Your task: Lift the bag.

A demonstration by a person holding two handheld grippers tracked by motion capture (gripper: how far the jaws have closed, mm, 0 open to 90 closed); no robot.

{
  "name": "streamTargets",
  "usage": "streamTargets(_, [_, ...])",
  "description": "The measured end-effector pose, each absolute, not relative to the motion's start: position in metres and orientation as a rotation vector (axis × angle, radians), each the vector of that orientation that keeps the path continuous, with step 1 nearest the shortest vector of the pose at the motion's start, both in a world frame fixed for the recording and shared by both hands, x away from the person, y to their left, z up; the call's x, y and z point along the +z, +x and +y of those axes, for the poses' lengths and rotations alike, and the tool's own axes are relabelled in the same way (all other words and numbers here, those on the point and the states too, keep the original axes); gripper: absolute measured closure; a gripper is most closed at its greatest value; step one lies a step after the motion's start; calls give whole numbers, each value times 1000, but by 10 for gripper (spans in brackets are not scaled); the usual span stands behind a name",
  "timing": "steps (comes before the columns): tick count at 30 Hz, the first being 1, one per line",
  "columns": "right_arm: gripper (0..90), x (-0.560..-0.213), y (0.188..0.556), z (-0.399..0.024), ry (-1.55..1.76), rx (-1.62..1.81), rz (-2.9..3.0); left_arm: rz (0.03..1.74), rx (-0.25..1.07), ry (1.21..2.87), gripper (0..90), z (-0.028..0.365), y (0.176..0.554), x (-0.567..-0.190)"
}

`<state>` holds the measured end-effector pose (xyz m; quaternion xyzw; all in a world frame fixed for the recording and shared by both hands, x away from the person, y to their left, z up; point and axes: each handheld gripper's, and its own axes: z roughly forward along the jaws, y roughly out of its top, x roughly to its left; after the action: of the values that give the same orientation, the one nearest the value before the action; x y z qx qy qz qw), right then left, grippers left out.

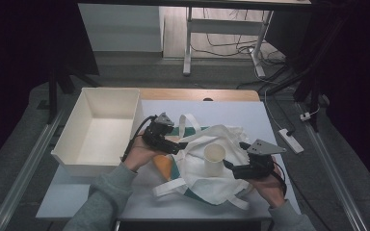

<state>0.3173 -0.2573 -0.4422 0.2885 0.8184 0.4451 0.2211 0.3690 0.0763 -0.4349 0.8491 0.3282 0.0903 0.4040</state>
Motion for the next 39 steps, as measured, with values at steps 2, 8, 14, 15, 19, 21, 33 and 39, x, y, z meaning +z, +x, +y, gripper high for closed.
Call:
streamTargets(2, [130,-442,318,-259,804,1225,2258,833,220,2153,171,76,370,-438])
streamTargets(8, [142,-443,319,-266,833,1214,2246,858,203,2187,171,71,374,-447])
streamTargets(14, [153,-444,320,-269,846,1198,2246,881,205,2223,177,68,377,-456])
streamTargets(15, [156,-445,321,-269,845,1198,2246,884,208,2227,179,68,378,-457])
streamTargets(19, [162,-446,321,-269,850,1189,2253,894,195,2228,194,69,379,-461])
streamTargets(21, [165,-447,321,-269,850,1185,2256,893,184,2242,203,68,379,-464])
streamTargets(33, [172,-449,317,-275,863,1169,2256,1011,194,2202,351,74,371,-475])
streamTargets(39, [172,-448,316,-275,858,1166,2257,1072,192,2209,463,75,371,-480])
